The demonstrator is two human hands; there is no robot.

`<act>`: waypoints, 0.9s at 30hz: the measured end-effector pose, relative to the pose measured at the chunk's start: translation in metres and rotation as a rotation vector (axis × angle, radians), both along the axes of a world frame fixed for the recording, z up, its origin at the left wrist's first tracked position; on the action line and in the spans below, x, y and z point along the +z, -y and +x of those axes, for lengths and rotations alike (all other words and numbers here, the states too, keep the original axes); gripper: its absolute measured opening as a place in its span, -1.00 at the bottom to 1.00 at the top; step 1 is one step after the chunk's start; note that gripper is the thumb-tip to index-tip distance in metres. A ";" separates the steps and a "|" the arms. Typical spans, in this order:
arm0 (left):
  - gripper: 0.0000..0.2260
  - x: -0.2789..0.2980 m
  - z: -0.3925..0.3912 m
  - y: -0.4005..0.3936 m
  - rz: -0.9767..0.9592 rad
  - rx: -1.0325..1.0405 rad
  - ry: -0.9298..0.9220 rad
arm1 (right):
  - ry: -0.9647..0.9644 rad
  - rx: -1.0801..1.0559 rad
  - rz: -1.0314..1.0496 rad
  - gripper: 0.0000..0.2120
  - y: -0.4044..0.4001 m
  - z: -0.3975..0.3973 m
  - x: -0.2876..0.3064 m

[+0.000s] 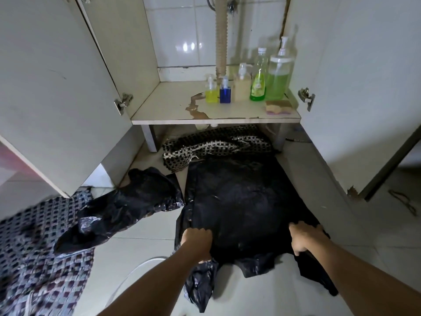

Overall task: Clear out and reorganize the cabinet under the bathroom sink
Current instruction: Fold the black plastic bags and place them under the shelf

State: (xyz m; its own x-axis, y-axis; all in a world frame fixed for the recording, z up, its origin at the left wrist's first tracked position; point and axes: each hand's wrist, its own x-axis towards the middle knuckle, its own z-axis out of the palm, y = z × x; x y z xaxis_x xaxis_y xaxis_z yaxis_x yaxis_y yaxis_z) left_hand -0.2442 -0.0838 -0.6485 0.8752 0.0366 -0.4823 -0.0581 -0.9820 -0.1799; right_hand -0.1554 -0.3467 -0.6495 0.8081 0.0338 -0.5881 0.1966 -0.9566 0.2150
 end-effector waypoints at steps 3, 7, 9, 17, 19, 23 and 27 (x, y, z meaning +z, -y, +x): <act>-0.34 0.007 -0.002 -0.002 -0.075 0.111 -0.156 | -0.124 -0.001 -0.044 -0.30 -0.007 0.001 0.002; -0.30 0.040 0.022 -0.022 -0.333 0.446 -0.528 | -0.145 -0.037 0.090 -0.35 -0.043 0.018 0.028; -0.27 0.077 0.045 -0.043 -0.356 0.444 -0.429 | -0.072 -0.028 0.277 -0.46 -0.077 0.032 0.050; -0.49 0.201 0.065 -0.146 -0.420 0.438 0.089 | 0.021 0.154 0.824 -0.52 -0.252 0.027 0.130; -0.48 0.189 0.044 -0.168 -0.374 0.446 0.029 | -0.022 0.224 0.817 -0.52 -0.282 0.017 0.127; -0.47 0.154 0.013 -0.219 -0.254 0.534 -0.130 | -0.126 0.266 0.732 -0.54 -0.321 0.000 0.098; -0.46 0.135 -0.012 -0.260 -0.120 0.616 -0.209 | -0.192 0.242 0.629 -0.73 -0.346 -0.015 0.060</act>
